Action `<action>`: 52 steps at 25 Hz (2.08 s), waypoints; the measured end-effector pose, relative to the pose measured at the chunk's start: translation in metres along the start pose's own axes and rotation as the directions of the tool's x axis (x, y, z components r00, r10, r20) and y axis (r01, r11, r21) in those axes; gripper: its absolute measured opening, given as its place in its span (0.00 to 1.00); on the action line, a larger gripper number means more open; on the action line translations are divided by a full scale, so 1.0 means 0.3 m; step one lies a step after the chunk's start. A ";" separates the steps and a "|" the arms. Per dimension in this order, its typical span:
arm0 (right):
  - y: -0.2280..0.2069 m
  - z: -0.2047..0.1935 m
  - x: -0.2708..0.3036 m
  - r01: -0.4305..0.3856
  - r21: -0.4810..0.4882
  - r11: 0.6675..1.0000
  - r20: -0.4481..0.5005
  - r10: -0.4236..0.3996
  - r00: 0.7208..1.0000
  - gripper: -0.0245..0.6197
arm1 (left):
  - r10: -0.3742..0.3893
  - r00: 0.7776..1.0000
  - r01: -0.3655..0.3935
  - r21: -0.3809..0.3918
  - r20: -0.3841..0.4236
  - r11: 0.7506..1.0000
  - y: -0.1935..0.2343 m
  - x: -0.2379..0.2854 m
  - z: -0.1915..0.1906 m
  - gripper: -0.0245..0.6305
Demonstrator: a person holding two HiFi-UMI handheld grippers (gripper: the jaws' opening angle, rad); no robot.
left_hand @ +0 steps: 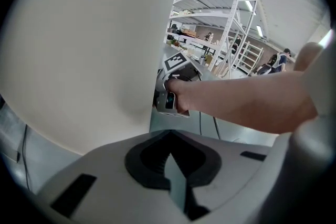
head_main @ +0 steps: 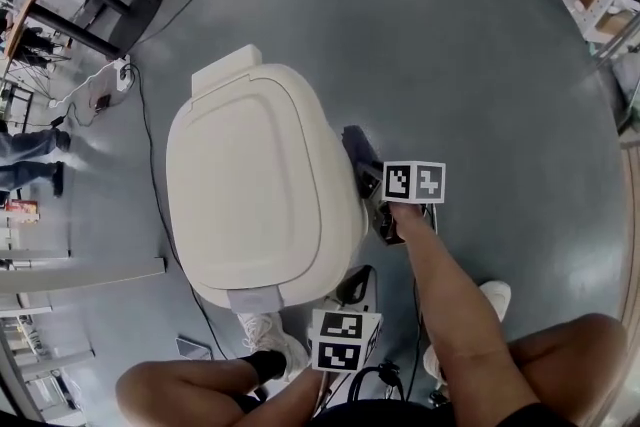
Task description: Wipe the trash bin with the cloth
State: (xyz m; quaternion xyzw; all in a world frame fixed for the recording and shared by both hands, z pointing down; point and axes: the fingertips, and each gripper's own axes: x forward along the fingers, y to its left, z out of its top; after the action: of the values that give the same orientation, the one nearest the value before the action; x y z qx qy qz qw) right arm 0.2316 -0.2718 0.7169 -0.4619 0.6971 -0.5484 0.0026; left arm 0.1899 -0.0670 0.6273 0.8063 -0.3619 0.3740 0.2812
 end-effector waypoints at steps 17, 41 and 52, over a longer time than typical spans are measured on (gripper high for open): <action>0.316 0.294 -0.458 0.188 -0.209 0.960 0.455 -0.075 0.887 0.18 | -0.030 0.988 0.015 0.097 0.155 0.995 0.080 -0.264 0.031 0.04; 1.539 0.090 -0.766 0.319 -0.592 0.740 0.592 0.131 0.795 0.18 | -0.084 0.822 0.089 0.019 0.564 0.996 0.549 -0.991 0.276 0.04; 1.666 -0.177 -0.651 0.357 -0.588 0.725 0.602 0.098 0.792 0.18 | 0.044 0.793 -0.033 -0.030 0.607 0.999 0.798 -1.130 0.256 0.04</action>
State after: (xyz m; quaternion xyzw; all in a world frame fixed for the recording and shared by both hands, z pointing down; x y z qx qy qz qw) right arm -0.0041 -0.1192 0.2565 -0.6284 0.7735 -0.0818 0.0124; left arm -0.1249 -0.1347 0.3544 0.8736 -0.4525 0.0981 0.1495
